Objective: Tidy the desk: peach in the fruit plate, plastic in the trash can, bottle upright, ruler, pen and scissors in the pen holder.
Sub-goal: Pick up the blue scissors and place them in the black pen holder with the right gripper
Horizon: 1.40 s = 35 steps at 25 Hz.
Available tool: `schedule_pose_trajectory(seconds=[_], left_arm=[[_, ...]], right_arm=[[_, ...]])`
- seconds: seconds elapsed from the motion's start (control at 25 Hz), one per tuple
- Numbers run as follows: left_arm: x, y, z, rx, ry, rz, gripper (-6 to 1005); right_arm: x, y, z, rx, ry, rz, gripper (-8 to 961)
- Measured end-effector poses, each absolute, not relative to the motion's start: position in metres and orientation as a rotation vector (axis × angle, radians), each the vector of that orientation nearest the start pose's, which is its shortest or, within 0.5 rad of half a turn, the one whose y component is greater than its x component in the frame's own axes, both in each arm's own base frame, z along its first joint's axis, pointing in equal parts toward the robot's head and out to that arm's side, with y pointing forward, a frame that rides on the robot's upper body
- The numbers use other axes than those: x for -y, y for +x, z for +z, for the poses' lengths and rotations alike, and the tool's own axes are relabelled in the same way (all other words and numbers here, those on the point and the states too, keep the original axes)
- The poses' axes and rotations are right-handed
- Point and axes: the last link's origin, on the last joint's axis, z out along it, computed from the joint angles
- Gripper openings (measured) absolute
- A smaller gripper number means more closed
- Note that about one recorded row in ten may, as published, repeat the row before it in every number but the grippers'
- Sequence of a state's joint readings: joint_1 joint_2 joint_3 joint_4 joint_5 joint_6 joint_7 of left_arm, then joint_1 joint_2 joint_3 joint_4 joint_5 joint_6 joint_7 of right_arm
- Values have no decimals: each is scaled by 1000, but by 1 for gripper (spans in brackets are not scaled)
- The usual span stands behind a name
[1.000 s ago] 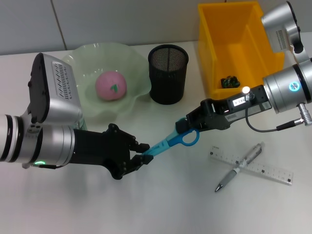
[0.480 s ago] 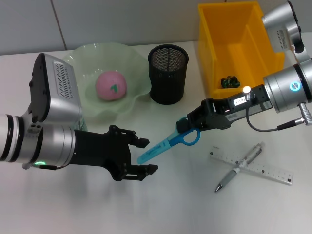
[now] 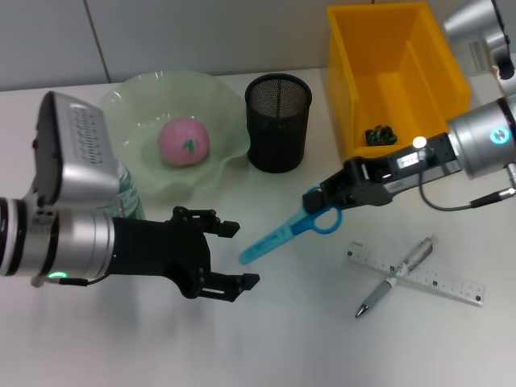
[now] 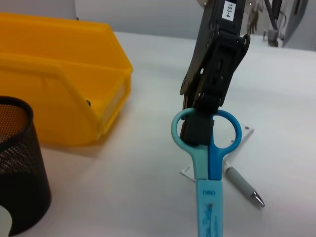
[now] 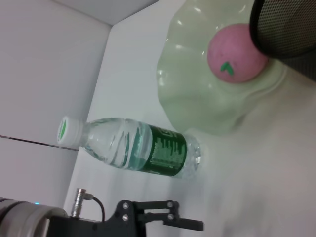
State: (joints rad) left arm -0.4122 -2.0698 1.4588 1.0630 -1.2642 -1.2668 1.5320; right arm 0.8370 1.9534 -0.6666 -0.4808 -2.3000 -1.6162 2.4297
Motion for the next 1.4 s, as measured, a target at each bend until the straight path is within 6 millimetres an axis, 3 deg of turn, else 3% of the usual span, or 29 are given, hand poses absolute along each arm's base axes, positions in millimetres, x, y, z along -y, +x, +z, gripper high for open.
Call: schedule_pose_trajectory(seconds=[0.28,0.56,0.88,1.4], left_arm=[[-311,-222,-48,318,-2915,-472,812],[-290,-245,-46,358,-2844,-790,812],[-274,-261,-59,339,-2789,-849,812],[-273,-268,-59,368,-2760,-846,811]], right_arm=[[-380,222,30,-1863,-2578,313,80],[-386,212,48,-1788,-2608,306,80],[-400,190,67,-1707,-2651,269,80],[-429,153,111,-1534,-2622,225,81]])
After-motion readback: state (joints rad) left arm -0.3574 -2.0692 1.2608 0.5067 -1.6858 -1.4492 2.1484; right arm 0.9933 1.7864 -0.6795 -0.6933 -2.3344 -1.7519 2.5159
